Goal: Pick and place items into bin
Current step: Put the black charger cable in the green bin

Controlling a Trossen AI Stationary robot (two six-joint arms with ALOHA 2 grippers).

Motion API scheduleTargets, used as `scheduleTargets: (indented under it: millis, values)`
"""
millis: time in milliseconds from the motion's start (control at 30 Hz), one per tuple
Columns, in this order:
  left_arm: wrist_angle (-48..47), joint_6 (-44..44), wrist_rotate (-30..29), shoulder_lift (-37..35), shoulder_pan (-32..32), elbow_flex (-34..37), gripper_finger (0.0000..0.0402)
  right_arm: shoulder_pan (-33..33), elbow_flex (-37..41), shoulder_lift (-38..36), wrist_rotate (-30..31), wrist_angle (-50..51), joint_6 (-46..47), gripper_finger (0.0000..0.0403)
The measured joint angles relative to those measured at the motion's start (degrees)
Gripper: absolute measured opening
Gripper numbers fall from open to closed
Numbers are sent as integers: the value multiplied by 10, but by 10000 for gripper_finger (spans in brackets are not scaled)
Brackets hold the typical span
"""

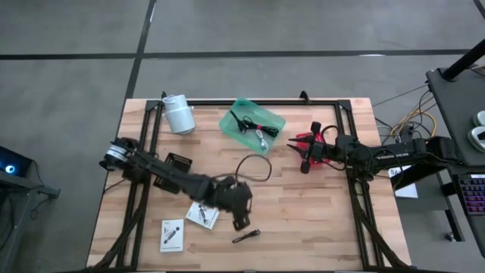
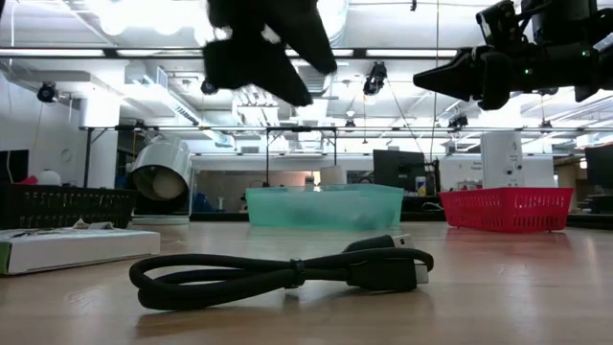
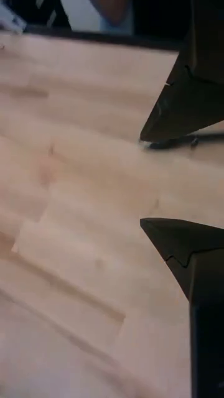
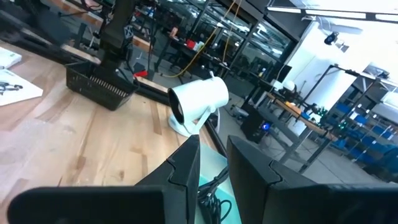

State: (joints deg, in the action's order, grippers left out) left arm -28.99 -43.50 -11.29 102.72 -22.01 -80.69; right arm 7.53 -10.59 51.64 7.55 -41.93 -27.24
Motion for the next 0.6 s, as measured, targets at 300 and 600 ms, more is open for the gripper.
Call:
scheduleTargets:
  millis: [300, 600]
  values:
    - [64, -74, -53, 16, -75, 4, 195, 0, 0, 0, 0, 2, 31, 68]
    - [59, -166, 12, 87, -92, -7, 193, 0, 0, 0, 0, 11, 29, 68]
